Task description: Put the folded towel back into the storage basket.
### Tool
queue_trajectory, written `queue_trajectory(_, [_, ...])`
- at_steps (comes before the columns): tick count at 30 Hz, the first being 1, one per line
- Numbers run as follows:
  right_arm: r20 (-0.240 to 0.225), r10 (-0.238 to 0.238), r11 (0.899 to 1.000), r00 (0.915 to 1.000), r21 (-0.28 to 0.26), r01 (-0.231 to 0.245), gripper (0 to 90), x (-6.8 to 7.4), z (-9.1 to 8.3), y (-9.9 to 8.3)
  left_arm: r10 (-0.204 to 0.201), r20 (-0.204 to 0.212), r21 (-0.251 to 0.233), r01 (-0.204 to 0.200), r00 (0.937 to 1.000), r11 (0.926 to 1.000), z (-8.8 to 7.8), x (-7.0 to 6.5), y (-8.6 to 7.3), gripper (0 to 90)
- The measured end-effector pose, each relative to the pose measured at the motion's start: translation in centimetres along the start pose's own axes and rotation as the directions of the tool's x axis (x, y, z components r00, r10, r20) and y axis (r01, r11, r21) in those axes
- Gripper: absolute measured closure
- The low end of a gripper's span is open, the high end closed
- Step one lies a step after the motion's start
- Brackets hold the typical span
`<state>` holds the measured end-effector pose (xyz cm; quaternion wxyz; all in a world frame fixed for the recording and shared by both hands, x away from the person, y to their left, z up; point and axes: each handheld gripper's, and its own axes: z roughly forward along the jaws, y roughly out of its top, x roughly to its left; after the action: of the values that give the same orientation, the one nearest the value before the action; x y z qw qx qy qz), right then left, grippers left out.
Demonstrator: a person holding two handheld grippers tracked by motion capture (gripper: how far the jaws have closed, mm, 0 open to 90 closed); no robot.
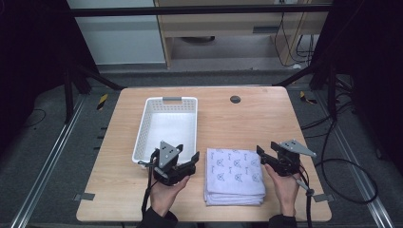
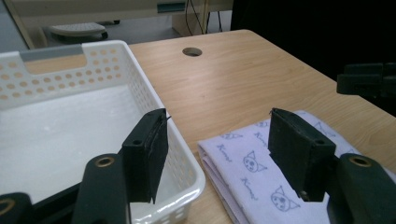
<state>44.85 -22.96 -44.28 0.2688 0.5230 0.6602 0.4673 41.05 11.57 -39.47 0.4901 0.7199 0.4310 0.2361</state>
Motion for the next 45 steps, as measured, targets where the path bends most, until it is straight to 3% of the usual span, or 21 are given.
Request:
queue_trajectory(13, [-0.016, 0.000, 0.999, 0.9999, 0.044, 0.001, 42.0, 0.0, 0.8, -0.5, 0.006, 0.000, 0.079, -0.006, 1.0000, 0.9968, 1.0, -1.4, -3.3, 41.2])
queue_trajectory(25, [-0.027, -0.001, 0.994, 0.9996, 0.112, 0.004, 43.4, -0.2, 2.1, -1.5, -0.003, 0.029, 0.161, -0.002, 0.9996, 0.9869, 2.8, -2.6, -6.3, 41.8])
queue_trajectory(37, [-0.039, 0.006, 0.985, 0.9992, 0.170, 0.001, 45.3, -0.3, 3.2, -2.7, -0.017, 0.053, 0.231, 0.004, 0.9984, 0.9730, 4.8, -3.2, -7.8, 41.5])
queue_trajectory(41, [-0.045, 0.008, 0.981, 0.9989, 0.196, 0.001, 45.8, -0.4, 3.6, -3.0, -0.021, 0.061, 0.263, 0.005, 0.9979, 0.9649, 5.8, -3.3, -8.3, 40.1])
queue_trajectory(45, [-0.050, 0.003, 0.976, 0.9988, 0.217, 0.007, 46.0, -0.3, 3.9, -3.4, -0.027, 0.064, 0.271, 0.008, 0.9976, 0.9626, 6.1, -3.4, -8.6, 37.4])
